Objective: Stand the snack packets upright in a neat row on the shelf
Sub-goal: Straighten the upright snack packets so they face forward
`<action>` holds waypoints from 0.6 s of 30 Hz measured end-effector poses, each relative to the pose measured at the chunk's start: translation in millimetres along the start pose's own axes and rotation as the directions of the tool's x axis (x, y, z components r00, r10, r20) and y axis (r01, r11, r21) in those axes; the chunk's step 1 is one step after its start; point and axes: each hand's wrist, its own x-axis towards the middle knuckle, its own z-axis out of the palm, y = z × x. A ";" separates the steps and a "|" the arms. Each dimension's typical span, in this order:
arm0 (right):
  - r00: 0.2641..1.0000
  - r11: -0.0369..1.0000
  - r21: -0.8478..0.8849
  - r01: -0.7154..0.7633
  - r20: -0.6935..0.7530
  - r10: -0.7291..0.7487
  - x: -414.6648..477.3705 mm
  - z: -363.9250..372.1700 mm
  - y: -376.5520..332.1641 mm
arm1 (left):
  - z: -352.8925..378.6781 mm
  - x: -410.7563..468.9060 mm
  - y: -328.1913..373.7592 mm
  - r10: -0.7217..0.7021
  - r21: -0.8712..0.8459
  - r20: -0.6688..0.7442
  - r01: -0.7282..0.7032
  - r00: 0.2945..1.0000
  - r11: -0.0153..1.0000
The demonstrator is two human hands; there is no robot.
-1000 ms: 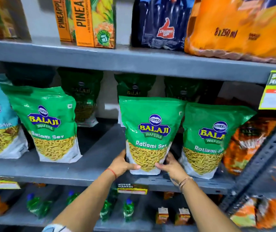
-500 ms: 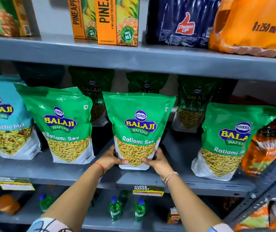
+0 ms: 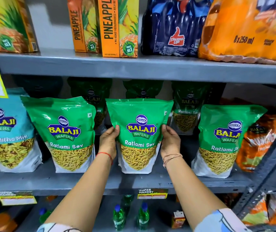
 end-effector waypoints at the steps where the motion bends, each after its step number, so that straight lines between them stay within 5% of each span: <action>1: 1.000 1.000 0.025 -0.015 0.006 0.015 0.4 0.2 -0.9 | -1.2 1.5 -0.4 -0.002 -0.007 0.001 0.002 1.000 1.000; 13: 0.994 0.998 0.055 -0.038 0.104 0.032 -9.5 1.7 -14.4 | -6.0 -2.0 6.3 -0.010 -0.027 -0.004 0.010 1.000 1.000; 18: 0.989 0.953 -0.304 -0.005 0.141 0.050 -32.9 -45.9 1.6 | -28.0 -30.3 -21.6 0.107 0.254 -0.299 -0.029 0.948 0.967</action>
